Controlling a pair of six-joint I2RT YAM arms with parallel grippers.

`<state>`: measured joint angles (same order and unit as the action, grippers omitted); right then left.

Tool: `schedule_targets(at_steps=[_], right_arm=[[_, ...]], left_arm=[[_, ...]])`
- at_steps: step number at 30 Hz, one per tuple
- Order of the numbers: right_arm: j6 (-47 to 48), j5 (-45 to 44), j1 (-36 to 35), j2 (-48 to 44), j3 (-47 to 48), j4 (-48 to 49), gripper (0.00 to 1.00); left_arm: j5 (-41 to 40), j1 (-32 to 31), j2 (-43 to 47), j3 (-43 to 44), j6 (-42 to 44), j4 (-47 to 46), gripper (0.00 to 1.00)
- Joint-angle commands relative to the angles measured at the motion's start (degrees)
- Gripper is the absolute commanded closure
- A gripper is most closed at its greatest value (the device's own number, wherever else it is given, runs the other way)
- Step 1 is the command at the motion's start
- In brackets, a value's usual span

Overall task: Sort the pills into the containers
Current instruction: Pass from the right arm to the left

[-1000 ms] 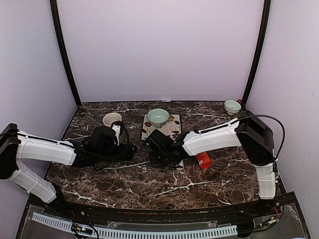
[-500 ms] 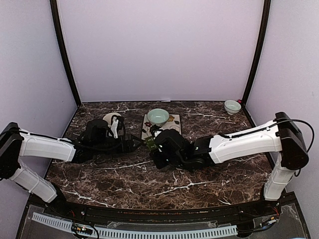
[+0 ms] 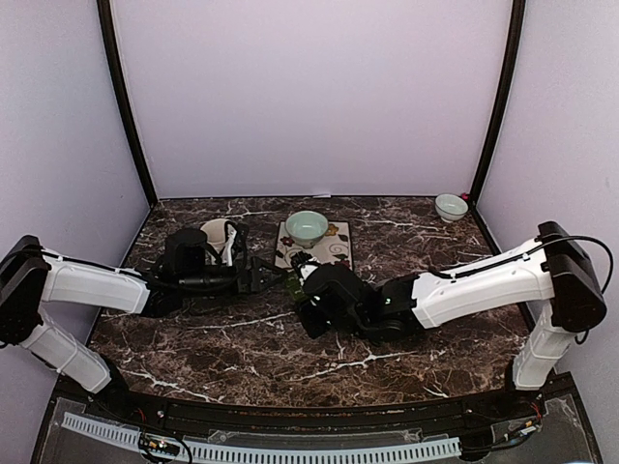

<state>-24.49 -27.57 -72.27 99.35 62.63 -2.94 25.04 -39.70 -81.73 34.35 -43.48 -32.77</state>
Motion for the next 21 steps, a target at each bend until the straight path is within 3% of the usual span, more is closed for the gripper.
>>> schedule_targets(at_steps=[1,10,15,21], right_arm=[[1.06,-1.43,-1.14,-2.07,0.55,3.97,0.63],[1.9,-0.52,-2.03,-0.23,3.02,4.35,0.63],[2.08,0.21,-2.11,0.5,5.06,4.69,0.62],[2.17,1.03,-2.11,1.69,5.81,5.32,0.62]], left_arm=[[2.47,-0.03,-0.37,-0.33,-1.5,-2.7,0.07],[2.42,-0.06,-2.55,-0.21,-2.95,-5.54,0.14],[3.07,-0.06,-3.65,-0.33,-4.06,-8.15,0.26],[4.31,-0.08,-4.76,-0.51,-5.87,-11.63,0.49]])
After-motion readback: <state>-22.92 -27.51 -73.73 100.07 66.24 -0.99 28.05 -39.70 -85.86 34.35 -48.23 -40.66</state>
